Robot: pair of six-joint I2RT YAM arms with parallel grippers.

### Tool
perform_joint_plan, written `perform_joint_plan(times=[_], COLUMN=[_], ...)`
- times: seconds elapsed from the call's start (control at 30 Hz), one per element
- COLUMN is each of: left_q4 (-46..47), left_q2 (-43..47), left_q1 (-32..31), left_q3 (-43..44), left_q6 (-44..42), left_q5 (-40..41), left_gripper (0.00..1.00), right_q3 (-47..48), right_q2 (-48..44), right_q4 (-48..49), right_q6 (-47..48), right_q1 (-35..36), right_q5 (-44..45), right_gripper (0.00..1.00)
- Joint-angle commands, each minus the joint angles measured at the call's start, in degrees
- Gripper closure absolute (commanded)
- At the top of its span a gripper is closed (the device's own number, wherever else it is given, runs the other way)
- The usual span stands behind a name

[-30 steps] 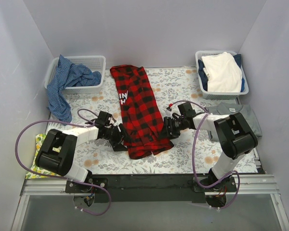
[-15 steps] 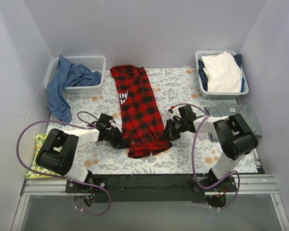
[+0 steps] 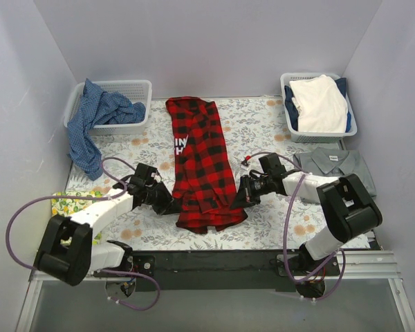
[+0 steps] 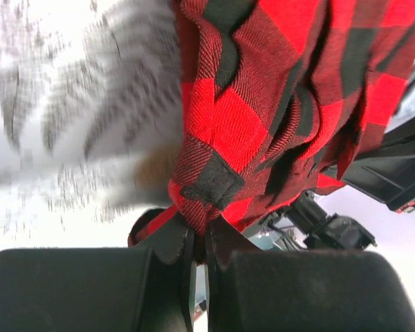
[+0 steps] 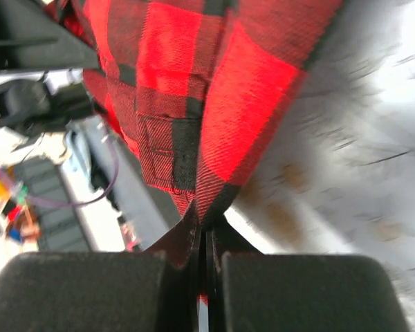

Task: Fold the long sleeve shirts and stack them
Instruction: Fold the shirt

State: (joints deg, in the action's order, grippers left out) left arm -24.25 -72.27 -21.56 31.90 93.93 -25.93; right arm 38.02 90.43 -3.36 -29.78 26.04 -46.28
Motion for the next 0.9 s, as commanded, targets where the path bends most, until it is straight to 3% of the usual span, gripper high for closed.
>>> perform_joint_plan(times=[0.0,0.13,0.27,0.63,0.87], left_q4=[-12.47,-13.28,-14.16,-10.03,-9.24], left_q2=[7.05,6.18,-0.40,-16.30,-27.63], left_q1=[-0.06,-0.06,-0.06,4.07,9.25], left_q3=[2.98,7.89,16.07,33.04,44.81], left_q6=[-1.03,-0.33,-0.77,-0.85,-4.80], left_q5=[3.61,5.62,8.53,13.36,11.53], left_gripper=[1.00,1.00,1.00,1.00,1.00], right_q3=[1.88,6.35,12.94,30.96,38.96], right_q2=[-3.68,-3.86,-1.67,13.09,22.58], right_q4=[-7.45,-8.51,-8.60,-4.92,0.09], right_q6=[1.92,1.39,0.25,-4.49,-10.20], right_q1=[0.41,0.32,-0.03,-2.75,-4.77], right_q5=[-7.06,-7.77,-7.86,-7.33,-7.07], right_gripper=[0.99,0.99,0.99,0.99,0.99])
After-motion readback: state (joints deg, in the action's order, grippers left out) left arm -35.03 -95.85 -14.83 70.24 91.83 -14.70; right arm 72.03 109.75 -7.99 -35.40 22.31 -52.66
